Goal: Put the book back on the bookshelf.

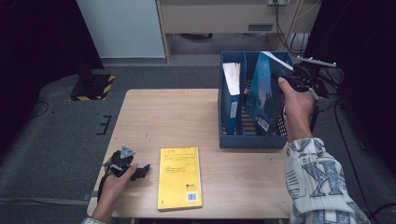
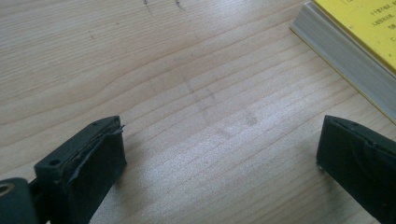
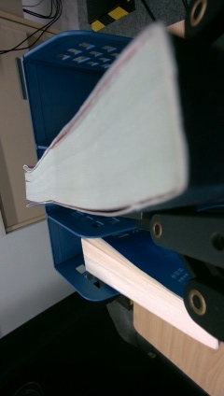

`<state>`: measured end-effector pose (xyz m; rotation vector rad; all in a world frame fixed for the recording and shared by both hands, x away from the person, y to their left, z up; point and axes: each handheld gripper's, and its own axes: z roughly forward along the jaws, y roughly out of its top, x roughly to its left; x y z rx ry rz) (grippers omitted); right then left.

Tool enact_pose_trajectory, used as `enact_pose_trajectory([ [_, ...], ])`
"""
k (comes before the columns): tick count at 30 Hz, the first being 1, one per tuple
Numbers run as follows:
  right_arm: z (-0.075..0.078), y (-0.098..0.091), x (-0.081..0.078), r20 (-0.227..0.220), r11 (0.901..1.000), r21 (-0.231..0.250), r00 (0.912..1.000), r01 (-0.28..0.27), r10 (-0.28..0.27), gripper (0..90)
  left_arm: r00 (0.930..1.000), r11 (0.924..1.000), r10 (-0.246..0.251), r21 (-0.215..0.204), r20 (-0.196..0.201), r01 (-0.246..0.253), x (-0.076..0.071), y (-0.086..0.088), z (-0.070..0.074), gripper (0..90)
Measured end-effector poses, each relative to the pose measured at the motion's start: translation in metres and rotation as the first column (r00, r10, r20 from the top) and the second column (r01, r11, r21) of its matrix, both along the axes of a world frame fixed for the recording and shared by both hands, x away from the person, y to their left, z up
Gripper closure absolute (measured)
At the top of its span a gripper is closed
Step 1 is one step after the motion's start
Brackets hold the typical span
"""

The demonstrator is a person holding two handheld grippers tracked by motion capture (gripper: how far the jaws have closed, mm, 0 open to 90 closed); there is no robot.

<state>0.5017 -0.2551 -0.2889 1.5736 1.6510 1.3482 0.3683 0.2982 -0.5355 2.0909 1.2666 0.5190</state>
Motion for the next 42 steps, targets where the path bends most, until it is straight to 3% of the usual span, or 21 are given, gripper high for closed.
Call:
enact_pose_trajectory([
  [20,-0.018,0.031,0.026,0.008,0.9993,0.023,0.9996,0.028,-0.028,73.6,1.0,1.0,-0.003,-0.003,0.002,0.003,0.0,-0.001,0.0,0.5],
  [27,-0.025,0.038,0.033,0.016,0.9992,-0.001,0.9991,0.04,-0.04,73.6,1.0,1.0,-0.005,-0.004,0.002,0.005,0.001,-0.001,0.0,0.4],
  [42,-0.047,0.045,0.041,0.01,0.9979,0.002,0.9978,0.065,-0.065,73.5,1.0,1.0,-0.003,-0.006,0.002,0.003,0.0,-0.001,0.0,0.4],
])
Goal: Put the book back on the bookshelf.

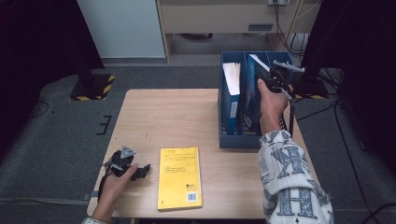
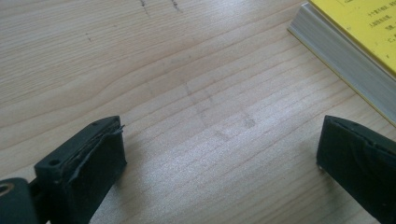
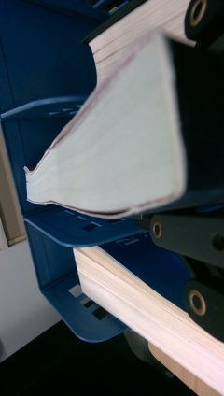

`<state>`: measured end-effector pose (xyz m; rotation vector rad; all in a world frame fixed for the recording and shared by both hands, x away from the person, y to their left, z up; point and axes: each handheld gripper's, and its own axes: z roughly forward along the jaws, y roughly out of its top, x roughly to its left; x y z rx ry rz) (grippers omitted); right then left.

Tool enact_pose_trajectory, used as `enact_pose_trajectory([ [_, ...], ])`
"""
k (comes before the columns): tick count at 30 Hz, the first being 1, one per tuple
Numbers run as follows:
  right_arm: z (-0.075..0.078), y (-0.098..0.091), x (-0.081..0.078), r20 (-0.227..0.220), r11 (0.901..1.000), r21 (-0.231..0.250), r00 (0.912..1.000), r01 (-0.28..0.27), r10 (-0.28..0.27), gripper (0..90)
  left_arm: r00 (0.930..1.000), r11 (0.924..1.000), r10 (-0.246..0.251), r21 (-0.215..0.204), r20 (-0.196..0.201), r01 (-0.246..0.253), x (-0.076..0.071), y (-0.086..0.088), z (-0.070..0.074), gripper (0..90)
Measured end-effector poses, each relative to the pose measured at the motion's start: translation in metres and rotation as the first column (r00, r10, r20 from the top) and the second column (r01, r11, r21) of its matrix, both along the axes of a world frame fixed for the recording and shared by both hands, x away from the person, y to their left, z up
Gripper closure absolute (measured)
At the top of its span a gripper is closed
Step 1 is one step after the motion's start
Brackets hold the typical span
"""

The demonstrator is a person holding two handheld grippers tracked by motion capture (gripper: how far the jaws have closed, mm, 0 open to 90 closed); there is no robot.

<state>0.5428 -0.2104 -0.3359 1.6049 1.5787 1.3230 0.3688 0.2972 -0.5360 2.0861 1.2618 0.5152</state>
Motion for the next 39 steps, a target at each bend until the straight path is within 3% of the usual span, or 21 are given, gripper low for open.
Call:
enact_pose_trajectory([
  [16,-0.011,0.002,0.002,0.0,1.0,-0.003,1.0,0.009,-0.009,73.6,1.0,1.0,-0.003,0.0,0.0,0.003,0.0,0.0,0.0,0.4],
  [39,-0.015,0.007,0.003,0.019,0.9999,-0.012,0.9998,0.008,-0.007,73.5,1.0,1.0,-0.006,0.0,0.002,0.006,0.0,-0.001,0.0,0.4],
])
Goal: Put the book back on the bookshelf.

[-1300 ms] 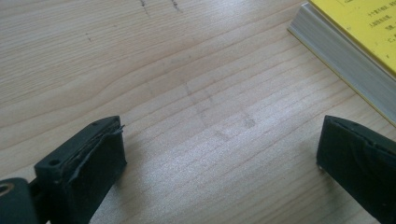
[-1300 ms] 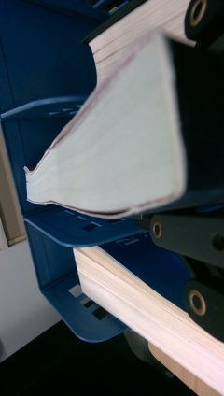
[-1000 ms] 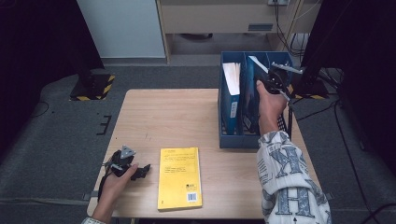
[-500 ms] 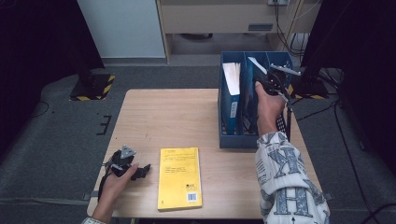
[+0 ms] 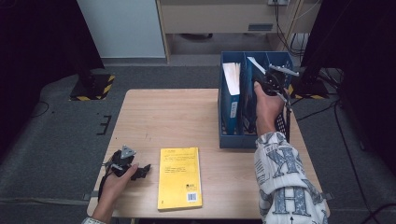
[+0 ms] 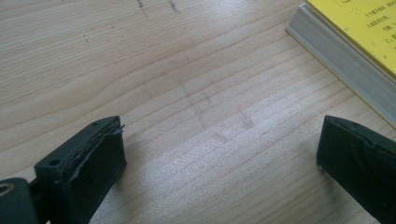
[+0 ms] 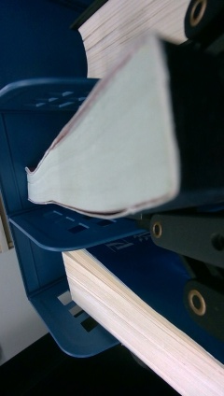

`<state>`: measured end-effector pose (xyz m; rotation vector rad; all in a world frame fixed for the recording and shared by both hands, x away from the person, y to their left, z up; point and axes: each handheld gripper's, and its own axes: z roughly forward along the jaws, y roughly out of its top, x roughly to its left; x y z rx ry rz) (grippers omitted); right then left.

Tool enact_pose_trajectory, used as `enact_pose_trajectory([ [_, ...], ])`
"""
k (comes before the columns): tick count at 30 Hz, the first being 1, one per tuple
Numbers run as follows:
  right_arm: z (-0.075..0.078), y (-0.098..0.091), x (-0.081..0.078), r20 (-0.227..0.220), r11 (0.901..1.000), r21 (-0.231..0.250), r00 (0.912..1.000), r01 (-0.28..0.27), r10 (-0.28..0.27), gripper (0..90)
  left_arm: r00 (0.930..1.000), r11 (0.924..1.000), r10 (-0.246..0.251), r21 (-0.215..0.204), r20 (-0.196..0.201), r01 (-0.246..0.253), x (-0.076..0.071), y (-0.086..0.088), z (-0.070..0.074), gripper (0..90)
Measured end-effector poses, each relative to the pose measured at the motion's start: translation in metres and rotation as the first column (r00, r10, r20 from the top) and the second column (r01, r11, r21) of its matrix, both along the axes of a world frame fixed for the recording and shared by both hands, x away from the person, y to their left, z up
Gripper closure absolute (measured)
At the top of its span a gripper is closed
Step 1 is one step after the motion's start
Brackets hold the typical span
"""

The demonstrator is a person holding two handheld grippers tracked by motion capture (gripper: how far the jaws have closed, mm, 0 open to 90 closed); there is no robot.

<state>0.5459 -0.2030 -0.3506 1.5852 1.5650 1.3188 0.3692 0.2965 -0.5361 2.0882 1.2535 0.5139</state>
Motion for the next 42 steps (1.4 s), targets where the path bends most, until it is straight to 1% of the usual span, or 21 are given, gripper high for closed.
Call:
enact_pose_trajectory([
  [3,-0.002,0.0,0.0,0.01,1.0,-0.007,0.9999,0.004,-0.004,73.6,1.0,1.0,0.0,-0.001,0.001,0.0,0.0,0.0,0.0,0.4],
  [7,-0.005,-0.002,-0.001,0.009,0.9999,0.004,0.9999,0.01,-0.01,73.6,1.0,1.0,-0.007,0.007,-0.003,0.007,0.0,0.0,0.0,0.4],
  [10,-0.01,-0.004,-0.003,0.011,0.9999,0.012,0.9999,0.012,-0.012,73.6,1.0,1.0,-0.007,0.005,-0.002,0.007,0.0,0.0,0.0,0.4],
  [19,-0.019,0.0,-0.005,0.012,0.9999,0.01,0.9999,0.012,-0.012,73.5,1.0,1.0,-0.007,0.004,-0.002,0.007,0.0,0.0,0.0,0.5],
  [28,-0.02,0.001,-0.007,0.012,0.9999,0.012,0.9999,0.008,-0.008,73.3,1.0,0.9999,-0.009,0.006,-0.003,0.009,0.0,0.0,0.0,0.5],
  [30,-0.02,0.001,-0.009,0.007,0.9999,0.003,0.9999,0.012,-0.012,73.2,1.0,0.9999,-0.008,0.006,-0.003,0.008,0.0,0.0,0.0,0.5],
  [32,-0.019,0.002,-0.011,-0.003,0.9997,-0.022,0.9999,0.011,-0.011,73.2,1.0,1.0,-0.007,0.004,-0.002,0.007,0.0,-0.001,0.0,0.5],
  [33,-0.019,0.003,-0.012,-0.003,0.9997,-0.025,1.0,0.007,-0.007,73.1,1.0,1.0,-0.007,0.005,-0.003,0.007,0.0,-0.001,0.0,0.5],
  [42,-0.023,-0.002,-0.022,0.001,0.9998,-0.022,1.0,0.002,-0.002,72.9,1.0,1.0,-0.005,0.004,-0.002,0.005,0.0,-0.001,0.0,0.4],
])
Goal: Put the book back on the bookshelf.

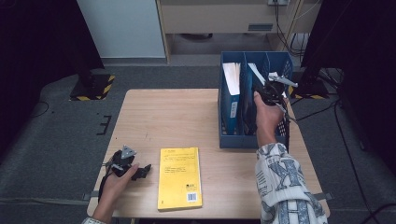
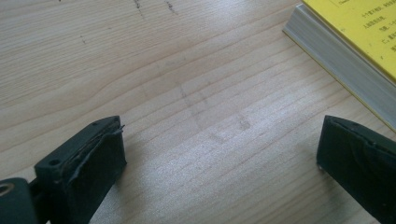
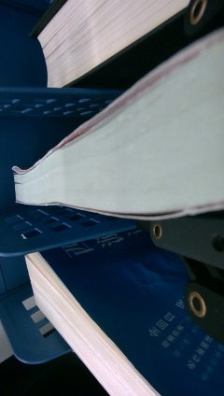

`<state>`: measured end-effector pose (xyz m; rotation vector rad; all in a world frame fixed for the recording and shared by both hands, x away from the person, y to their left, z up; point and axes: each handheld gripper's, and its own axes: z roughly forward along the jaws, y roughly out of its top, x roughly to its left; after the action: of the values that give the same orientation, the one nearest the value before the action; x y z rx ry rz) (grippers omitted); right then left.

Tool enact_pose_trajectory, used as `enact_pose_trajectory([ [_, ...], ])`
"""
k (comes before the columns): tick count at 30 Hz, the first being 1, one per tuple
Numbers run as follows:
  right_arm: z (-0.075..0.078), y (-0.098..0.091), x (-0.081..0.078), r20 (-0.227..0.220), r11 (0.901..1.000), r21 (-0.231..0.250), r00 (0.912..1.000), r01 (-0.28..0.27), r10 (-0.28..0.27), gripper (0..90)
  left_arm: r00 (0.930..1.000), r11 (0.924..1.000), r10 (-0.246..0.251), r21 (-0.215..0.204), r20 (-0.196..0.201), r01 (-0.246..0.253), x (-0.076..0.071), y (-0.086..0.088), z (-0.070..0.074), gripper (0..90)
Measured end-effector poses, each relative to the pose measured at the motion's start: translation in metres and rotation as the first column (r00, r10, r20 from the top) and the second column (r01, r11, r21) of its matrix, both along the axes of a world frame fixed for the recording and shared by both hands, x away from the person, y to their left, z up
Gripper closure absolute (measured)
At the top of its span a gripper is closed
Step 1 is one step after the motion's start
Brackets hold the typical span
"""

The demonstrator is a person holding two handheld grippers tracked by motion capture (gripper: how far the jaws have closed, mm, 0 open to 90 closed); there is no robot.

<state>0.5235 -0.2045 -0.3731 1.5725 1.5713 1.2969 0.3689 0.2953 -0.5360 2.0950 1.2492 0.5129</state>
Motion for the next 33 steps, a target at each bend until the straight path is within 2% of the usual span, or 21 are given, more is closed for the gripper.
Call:
enact_pose_trajectory([
  [7,-0.001,-0.001,-0.005,-0.008,0.9999,-0.009,0.9999,-0.008,0.008,72.5,1.0,1.0,0.001,0.001,0.0,-0.001,0.0,0.0,0.0,0.4],
  [16,-0.001,-0.001,-0.012,-0.029,0.9999,0.012,0.9995,-0.009,0.009,70.4,1.0,1.0,0.0,0.001,0.0,0.0,0.0,0.0,0.0,0.4],
  [33,-0.006,-0.003,-0.025,-0.014,0.9987,0.034,0.9992,-0.038,0.038,67.3,1.0,1.0,0.001,0.001,0.0,-0.001,0.0,-0.001,0.0,0.4],
])
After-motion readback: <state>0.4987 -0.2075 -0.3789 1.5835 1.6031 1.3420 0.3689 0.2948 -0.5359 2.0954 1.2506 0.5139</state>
